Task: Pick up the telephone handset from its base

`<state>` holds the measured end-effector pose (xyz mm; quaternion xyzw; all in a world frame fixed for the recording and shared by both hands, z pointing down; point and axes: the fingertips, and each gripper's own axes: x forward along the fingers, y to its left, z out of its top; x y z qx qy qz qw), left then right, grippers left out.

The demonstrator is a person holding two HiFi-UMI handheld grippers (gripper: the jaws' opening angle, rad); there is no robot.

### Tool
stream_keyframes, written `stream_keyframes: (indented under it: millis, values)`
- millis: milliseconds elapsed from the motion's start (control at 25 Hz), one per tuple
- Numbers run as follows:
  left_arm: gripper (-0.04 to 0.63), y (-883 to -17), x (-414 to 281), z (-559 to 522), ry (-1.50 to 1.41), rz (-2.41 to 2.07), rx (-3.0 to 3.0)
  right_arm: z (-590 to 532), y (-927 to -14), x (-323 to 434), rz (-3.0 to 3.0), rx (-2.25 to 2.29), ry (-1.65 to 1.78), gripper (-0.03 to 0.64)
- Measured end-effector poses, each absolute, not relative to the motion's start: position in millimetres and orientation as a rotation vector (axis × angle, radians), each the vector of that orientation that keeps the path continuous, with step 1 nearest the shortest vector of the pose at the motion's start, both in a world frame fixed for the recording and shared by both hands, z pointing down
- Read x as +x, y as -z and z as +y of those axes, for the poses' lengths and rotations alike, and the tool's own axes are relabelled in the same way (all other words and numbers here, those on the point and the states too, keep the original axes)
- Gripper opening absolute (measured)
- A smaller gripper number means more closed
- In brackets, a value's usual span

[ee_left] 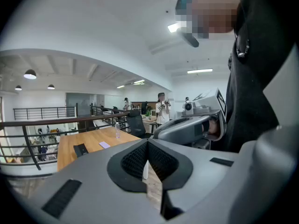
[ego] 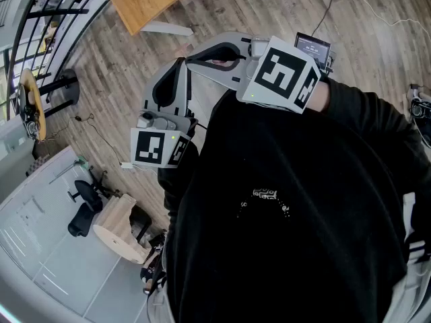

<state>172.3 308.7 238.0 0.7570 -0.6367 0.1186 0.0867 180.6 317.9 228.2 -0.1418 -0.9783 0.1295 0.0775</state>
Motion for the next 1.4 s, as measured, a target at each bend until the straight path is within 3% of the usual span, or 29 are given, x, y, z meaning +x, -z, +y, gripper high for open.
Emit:
stream_keyframes:
  millis: [280,960,1400]
  values:
    - [-0.006,-238,165,315,0.013,-1.769,2.213,321,-223,177,-2.944,-0.452,-0.406,0.017]
    - [-0.002,-255,149,287,0.183,-1.916,1.944,300,-245,176,-2.876,-0.465,-0.475,0.018]
    - [-0.002,-259,159,260,0.143,-1.913,1.952,277,-243,183,-2.892,-0.512,-0.471,0.018]
